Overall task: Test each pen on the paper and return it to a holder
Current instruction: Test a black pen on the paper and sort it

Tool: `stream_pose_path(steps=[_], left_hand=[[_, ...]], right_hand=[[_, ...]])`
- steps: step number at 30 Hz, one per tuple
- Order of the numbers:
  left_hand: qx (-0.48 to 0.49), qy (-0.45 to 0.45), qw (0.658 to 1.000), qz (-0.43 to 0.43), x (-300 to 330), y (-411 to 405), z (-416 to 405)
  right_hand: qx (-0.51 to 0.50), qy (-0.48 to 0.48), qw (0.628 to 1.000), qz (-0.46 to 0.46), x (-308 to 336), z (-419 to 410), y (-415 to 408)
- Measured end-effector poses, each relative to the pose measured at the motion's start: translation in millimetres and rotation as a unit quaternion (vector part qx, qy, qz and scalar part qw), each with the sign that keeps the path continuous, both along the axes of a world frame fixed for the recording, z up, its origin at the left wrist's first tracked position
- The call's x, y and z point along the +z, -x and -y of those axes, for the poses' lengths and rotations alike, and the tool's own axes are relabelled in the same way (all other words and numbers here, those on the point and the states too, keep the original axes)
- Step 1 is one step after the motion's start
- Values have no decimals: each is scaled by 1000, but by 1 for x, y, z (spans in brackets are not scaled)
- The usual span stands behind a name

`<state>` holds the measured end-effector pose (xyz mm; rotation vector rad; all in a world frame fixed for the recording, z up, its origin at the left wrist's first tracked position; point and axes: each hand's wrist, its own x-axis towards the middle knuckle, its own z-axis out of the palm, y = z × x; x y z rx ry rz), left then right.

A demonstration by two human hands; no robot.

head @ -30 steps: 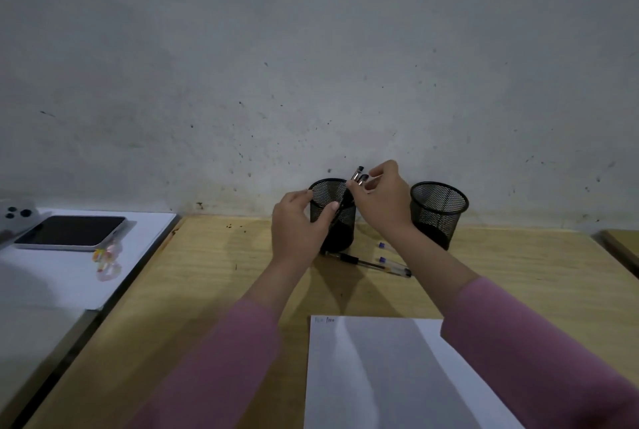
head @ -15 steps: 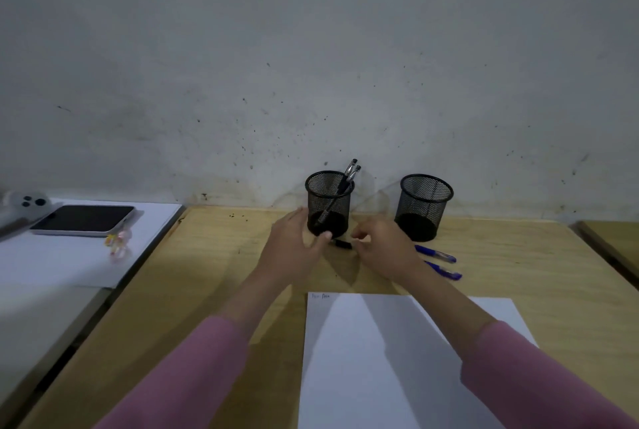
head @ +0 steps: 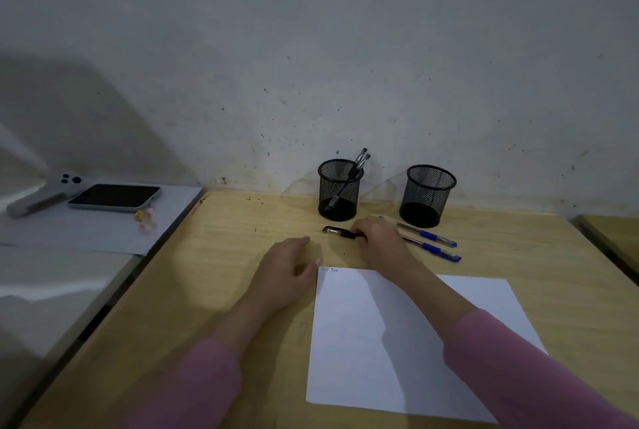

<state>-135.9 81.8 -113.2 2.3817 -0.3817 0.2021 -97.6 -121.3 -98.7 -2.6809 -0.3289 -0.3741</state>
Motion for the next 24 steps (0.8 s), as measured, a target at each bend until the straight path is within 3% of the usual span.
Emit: stream_pose_path(steps=[6, 9, 12, 17, 20, 22, 24], left_hand=[[10, 28, 999, 16, 0, 0, 0], [20, 103, 992, 69, 6, 3, 5], [19, 106, 983, 146, 16, 3, 16], [20, 144, 973, 180, 24, -1, 29], [34, 199, 963, 177, 24, 1, 36], [33, 229, 960, 158, 24, 4, 40], [20, 244, 959, 144, 24, 6, 43]], right_hand=[[35, -31, 997, 53, 5, 1, 9], [80, -31, 989, 119, 11, 2, 15], [101, -11, 978, 180, 21, 1, 23], [7, -12, 923, 384, 25, 2, 32], [-88, -151, 905, 387, 22, -8, 42], [-122, -352, 883, 286, 24, -21, 51], [-149, -499, 836, 172, 28, -31, 56]])
